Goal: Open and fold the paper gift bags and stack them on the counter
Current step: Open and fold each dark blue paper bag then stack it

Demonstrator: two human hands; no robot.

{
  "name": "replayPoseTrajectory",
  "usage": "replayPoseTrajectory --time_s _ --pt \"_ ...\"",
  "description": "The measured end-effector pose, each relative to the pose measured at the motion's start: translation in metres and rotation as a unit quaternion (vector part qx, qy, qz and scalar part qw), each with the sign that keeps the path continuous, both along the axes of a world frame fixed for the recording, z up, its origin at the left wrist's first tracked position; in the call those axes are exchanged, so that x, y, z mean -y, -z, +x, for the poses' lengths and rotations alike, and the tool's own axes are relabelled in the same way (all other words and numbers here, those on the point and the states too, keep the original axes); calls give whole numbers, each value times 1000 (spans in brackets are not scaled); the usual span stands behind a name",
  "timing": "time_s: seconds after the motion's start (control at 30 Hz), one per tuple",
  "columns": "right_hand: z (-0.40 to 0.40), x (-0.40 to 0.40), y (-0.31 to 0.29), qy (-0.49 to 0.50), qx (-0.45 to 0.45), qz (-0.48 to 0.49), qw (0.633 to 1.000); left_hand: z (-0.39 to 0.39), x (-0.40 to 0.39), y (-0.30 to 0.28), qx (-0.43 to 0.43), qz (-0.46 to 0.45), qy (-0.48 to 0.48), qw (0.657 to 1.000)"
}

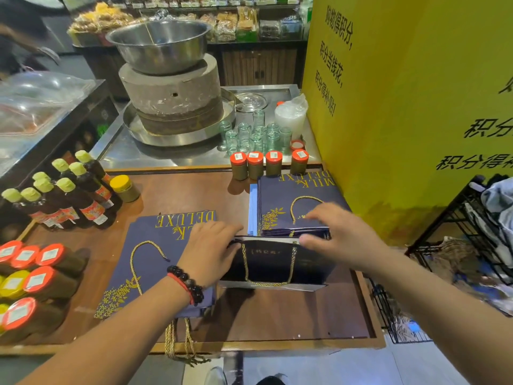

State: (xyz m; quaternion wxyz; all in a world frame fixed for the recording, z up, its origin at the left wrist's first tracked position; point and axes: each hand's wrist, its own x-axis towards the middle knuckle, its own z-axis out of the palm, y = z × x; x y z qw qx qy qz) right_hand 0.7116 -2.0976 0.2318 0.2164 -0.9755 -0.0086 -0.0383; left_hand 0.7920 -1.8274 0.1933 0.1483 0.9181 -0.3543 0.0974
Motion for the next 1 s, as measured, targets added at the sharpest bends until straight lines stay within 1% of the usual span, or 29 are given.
replayPoseTrajectory --time_s 0.07,0.1,0.2,0.27,0.33,0.4,0.5,0.57,0.63,0.73,0.8,0.87,1.0 --pt "-5 -12 8 -45 -28 -103 993 1 1 -1 -7 19 18 1000" --pt "-5 -14 13 -48 -38 -130 990 1 3 -3 -21 23 25 999" --pt "-1 -14 21 -17 -26 -147 989 -2 8 -6 -53 30 26 998" --pt "-2 -12 23 -10 -17 -176 984 -4 11 -7 -58 34 27 997" --pt "-7 -10 22 -12 -9 -189 982 -9 13 -8 -53 27 49 997" --pt "-15 -5 24 -28 30 -184 982 -16 13 -5 -34 18 75 996" --pt "-31 5 40 -32 119 -145 982 -31 16 2 -22 -9 97 995" --pt "-45 5 52 -43 147 -116 981 -43 14 8 -12 -28 113 993" --pt "-61 0 66 -37 165 -109 980 -53 8 22 -21 -29 134 990" --pt "-86 -16 101 -48 141 -104 983 -66 -11 57 -64 18 164 984" --pt "-98 -22 125 -42 128 -85 987 -71 -17 79 -75 31 163 983" --pt "-109 -36 160 -29 101 -77 991 -79 -26 109 -106 31 152 982" --pt "-118 -56 213 4 28 -65 997 -88 -31 158 -113 54 143 982"
